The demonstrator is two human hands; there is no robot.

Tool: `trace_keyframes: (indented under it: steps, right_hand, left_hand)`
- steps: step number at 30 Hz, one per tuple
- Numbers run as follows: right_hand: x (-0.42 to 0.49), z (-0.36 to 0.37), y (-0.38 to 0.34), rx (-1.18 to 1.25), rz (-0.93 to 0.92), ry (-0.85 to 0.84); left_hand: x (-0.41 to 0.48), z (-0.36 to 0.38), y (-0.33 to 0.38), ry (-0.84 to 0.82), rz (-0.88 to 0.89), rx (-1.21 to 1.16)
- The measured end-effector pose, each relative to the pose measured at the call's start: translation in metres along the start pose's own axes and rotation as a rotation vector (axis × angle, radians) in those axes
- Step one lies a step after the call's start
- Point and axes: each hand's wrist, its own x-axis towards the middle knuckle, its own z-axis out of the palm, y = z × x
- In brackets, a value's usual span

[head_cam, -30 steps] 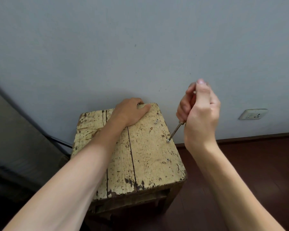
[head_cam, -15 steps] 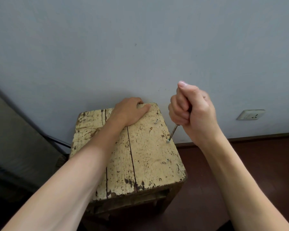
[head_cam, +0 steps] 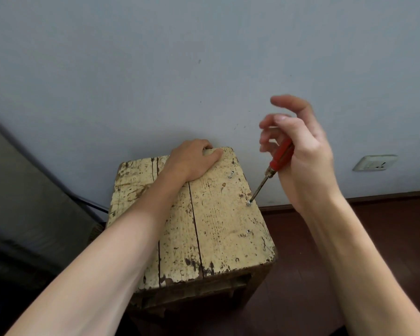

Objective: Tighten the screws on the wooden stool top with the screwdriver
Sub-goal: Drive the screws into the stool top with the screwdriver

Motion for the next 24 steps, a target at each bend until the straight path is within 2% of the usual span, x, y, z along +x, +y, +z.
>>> trace_keyframes:
  steps: [4, 6, 10, 15, 18, 21, 24]
  right_hand:
    - [0.004, -0.007, -0.007, 0.059, 0.085, -0.309]
    - [0.002, -0.003, -0.007, 0.007, 0.099, -0.326]
    - [0.000, 0.007, -0.003, 0.039, 0.076, -0.167]
    - [-0.011, 0.027, 0.004, 0.031, -0.017, 0.268]
    - [-0.014, 0.031, 0.004, 0.017, -0.007, 0.326]
    - [-0.010, 0.026, 0.000, 0.035, 0.056, 0.241]
    - [-0.005, 0.017, -0.002, 0.048, 0.109, -0.015]
  left_hand:
    - [0.000, 0.000, 0.001, 0.000, -0.005, 0.007]
    - [0.000, 0.000, 0.000, 0.003, -0.014, 0.007]
    - [0.000, 0.000, 0.000, 0.003, -0.017, 0.002]
    - [0.000, 0.000, 0.000, -0.008, -0.023, -0.001]
    - [-0.001, 0.000, 0.001, -0.007, -0.019, -0.003]
    - [-0.001, -0.001, 0.002, -0.011, -0.021, -0.001]
    - [-0.002, -0.002, 0.003, -0.001, -0.021, 0.001]
